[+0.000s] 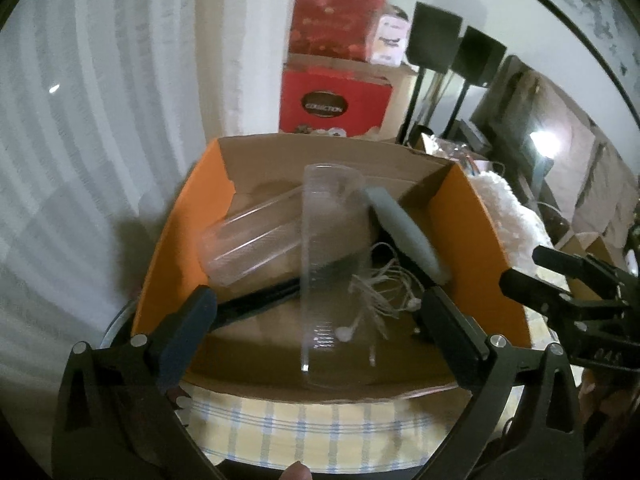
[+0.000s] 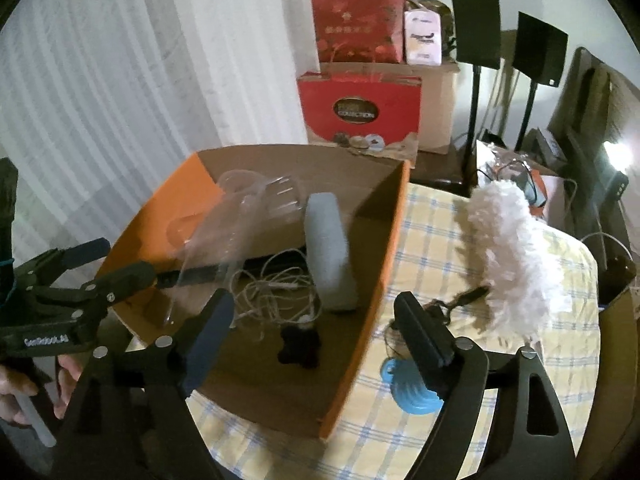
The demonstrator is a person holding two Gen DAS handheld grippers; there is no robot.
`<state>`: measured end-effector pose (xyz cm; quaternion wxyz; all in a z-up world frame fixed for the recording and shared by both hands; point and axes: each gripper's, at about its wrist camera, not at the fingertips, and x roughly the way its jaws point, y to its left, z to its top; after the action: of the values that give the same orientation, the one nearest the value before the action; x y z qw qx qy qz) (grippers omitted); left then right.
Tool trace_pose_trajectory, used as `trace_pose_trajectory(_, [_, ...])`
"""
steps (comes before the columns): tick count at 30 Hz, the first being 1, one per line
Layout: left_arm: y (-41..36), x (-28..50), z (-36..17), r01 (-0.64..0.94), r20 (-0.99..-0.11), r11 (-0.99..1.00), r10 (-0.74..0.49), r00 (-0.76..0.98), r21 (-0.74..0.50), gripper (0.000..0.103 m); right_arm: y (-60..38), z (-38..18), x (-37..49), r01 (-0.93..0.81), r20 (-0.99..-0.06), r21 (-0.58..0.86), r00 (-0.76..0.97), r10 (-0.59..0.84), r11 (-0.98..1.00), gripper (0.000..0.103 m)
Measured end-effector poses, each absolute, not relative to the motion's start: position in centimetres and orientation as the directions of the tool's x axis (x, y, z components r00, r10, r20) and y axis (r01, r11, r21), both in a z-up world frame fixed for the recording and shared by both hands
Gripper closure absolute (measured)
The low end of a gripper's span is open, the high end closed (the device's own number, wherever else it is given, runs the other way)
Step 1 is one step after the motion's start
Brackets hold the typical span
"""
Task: Organize objects
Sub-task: 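Withdraw the left gripper from the box while the right gripper approaches the blue funnel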
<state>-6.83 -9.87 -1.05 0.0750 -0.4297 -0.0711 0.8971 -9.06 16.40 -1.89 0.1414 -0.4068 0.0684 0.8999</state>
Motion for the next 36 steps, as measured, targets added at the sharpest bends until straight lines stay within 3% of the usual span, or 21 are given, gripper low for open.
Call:
trace_pose_trajectory(17, [-4.0,-4.6,0.8,-0.215,-0.705,-0.944,0.331,-0.627,-0.252,0.001,21.3,0.0,-2.2,-0.378,-0.720,0.053,-0.656,0.227,-0.924,0.017])
trace_pose_trajectory(36, [0.3,-4.5,-1.5,-0.232,-0.704,-0.937,0.350,-0.618,-0.261,0.001,24.7,-4.4,1.5,-0.424,-0.734,-0.010,-0.612,0.295,-0.906,0.017])
